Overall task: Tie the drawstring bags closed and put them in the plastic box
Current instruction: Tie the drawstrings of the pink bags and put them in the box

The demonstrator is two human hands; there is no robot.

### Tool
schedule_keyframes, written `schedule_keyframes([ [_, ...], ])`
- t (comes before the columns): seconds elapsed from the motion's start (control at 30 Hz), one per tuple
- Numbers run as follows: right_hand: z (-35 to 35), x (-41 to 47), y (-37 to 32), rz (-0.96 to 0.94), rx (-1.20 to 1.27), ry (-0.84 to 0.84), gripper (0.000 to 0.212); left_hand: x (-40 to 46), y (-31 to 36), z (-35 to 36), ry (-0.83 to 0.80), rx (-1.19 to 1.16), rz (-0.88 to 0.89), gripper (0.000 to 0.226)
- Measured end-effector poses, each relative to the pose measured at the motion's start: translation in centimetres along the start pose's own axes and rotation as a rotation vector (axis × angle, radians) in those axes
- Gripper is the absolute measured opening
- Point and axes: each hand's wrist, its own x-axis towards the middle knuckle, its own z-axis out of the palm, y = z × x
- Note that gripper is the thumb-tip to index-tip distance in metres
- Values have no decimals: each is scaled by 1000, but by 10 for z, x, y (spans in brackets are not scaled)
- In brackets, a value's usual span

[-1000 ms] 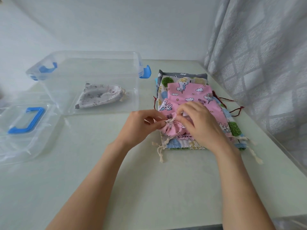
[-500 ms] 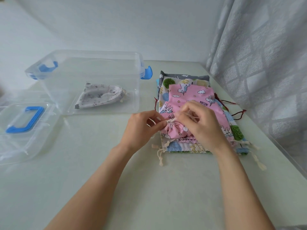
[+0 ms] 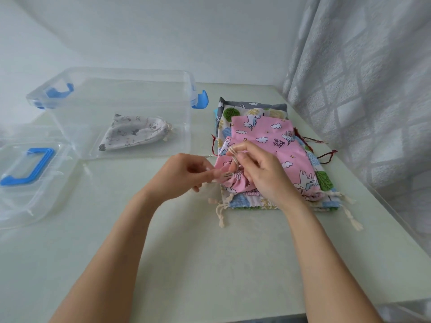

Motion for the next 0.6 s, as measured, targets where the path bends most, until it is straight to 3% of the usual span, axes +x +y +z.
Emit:
schedule_keyframes([
  [0.1,0,-1,2,11,-41,-11,20,-5,-3,-6,-126,49,-96,32],
  [0.27,-2,0,3,-9,-75,-11,8,0,-9,1,-94,160,-99,29],
  [0.4,-2,-1,3,26,-47,-24,17,0,-12,5,-78,361,32,22],
  [0.5,-3,1,7,65,-114,-37,16,-2,-10,-6,-48,270,89,11],
  [0.6,-4,2,12,98,-136,-24,5,-6,-3,-13,-84,94,97,27],
])
